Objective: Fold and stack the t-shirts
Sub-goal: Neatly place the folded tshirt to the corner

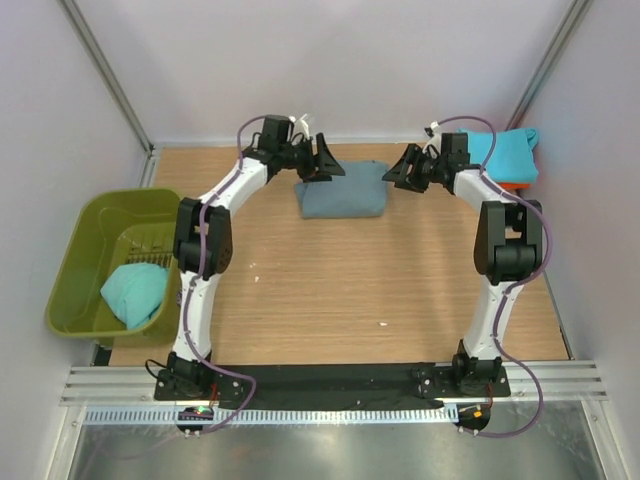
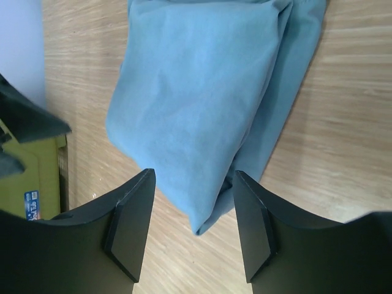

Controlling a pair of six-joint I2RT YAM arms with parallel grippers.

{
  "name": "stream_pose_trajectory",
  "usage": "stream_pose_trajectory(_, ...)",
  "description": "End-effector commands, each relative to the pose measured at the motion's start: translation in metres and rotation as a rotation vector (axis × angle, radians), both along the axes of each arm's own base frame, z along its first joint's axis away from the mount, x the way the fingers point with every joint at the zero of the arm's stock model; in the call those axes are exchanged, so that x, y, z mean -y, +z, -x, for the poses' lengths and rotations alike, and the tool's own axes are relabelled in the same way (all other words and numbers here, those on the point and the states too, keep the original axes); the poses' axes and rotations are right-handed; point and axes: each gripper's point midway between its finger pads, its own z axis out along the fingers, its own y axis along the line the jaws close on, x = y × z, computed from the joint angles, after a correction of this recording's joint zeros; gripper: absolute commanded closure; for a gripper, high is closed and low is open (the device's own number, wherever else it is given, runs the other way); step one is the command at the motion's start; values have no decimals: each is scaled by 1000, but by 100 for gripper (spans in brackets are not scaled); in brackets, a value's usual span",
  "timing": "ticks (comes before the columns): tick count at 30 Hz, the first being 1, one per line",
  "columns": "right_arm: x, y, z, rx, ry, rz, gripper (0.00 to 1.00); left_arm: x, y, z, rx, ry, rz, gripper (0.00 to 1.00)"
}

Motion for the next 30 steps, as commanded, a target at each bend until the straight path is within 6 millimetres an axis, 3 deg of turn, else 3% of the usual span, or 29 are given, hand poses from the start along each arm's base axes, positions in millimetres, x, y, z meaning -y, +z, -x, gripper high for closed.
stream_pose_trajectory(1,-3,11,-17,57,10,-14,40,39,12,19,-65,-141,231,37)
stream_pose_trajectory(7,-2,-15,-21,20,15,-22,39,76,-2,38,-138,-225,308,36)
stream_pose_trajectory(8,-1,-14,-25,28,13,-23,39,85,-8,42,-154,-237,309,35)
stream_pose_trajectory(12,1,-14,-34,30,-4,-37,39,108,0,45,-121,-278,330,35)
stream_pose_trajectory(15,0,-14,-35,23,-11,-55,39,120,-6,46,-119,-290,332,34)
stream_pose_trajectory(16,14,-15,-39,19,-43,-59,39,122,-14,46,-130,-285,326,34)
stream_pose_trajectory(19,21,-23,-39,-1,-58,-83,39,122,-35,46,-158,-277,309,33)
stream_pose_trajectory(24,22,-42,-43,-34,-63,-96,39,112,-72,43,-215,-247,274,33)
stream_pose_trajectory(30,18,-59,-56,-44,-58,-121,38,108,-90,38,-233,-224,261,33)
